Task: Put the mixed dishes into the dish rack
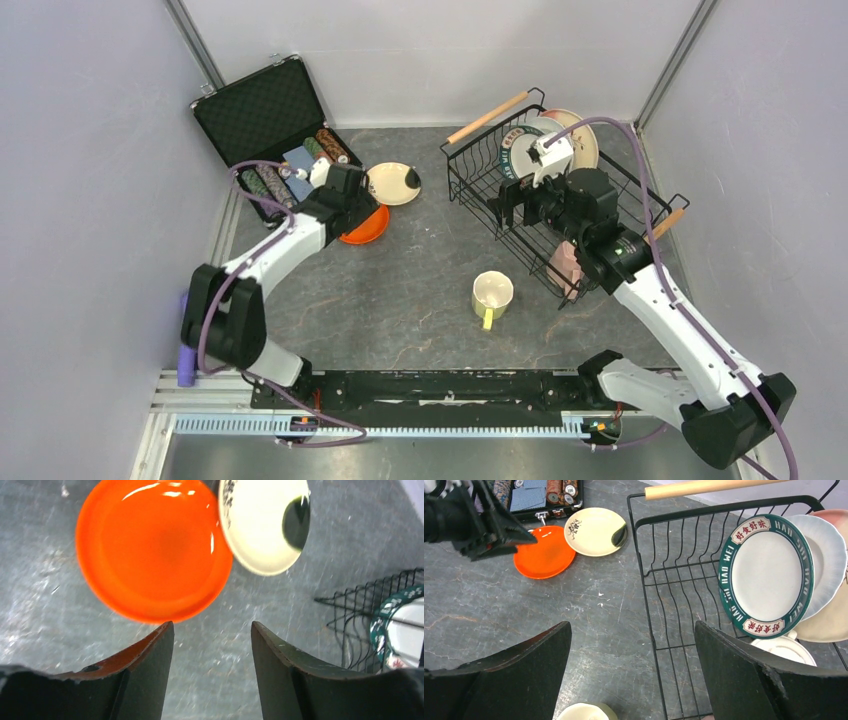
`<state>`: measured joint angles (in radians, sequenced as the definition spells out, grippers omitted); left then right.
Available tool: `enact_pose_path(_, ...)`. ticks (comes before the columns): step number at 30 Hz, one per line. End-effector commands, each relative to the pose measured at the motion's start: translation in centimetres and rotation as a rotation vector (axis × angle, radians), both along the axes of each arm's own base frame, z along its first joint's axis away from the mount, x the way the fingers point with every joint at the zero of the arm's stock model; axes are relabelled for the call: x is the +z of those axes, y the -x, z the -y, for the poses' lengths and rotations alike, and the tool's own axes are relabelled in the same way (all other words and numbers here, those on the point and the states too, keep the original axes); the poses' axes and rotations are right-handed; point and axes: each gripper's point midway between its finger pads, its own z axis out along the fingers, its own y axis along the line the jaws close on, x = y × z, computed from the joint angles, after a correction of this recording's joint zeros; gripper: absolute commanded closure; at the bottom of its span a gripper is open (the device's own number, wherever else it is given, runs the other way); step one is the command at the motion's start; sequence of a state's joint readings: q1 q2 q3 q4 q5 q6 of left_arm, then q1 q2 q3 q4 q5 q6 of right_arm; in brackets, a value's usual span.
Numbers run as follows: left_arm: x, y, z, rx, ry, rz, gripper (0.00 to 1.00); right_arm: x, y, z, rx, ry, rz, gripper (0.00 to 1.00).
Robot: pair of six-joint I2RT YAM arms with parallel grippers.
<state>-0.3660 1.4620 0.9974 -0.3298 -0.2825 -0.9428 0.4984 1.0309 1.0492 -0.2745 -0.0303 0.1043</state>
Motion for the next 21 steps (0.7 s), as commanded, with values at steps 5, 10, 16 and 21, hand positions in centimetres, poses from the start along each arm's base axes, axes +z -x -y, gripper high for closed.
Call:
enact_pose_path(5,-0.8,-6.3,-0.6,0.143,-0.006,0.027,0.37,2.1,0.2,-0.1,0.023,-0.031,0.11,0.02)
enact_pose_path(10,-3.1,-8.2,-0.6,0.15,-0.01,0.001,0.37,2.4,-0.3,-0.5,0.025,-0.046,0.122,0.02)
enact_pose_path(16,-5.0,-9.8,-0.2,0.136,0.0,-0.009,0.39,3.1,-0.7,-1.2,0.046,-0.075,0.153,0.02)
enact_pose_path(21,-6.0,-10.7,0.8,0.117,0.039,-0.001,0.41,2.5,-1.2,-1.8,0.067,-0.051,0.132,0.02)
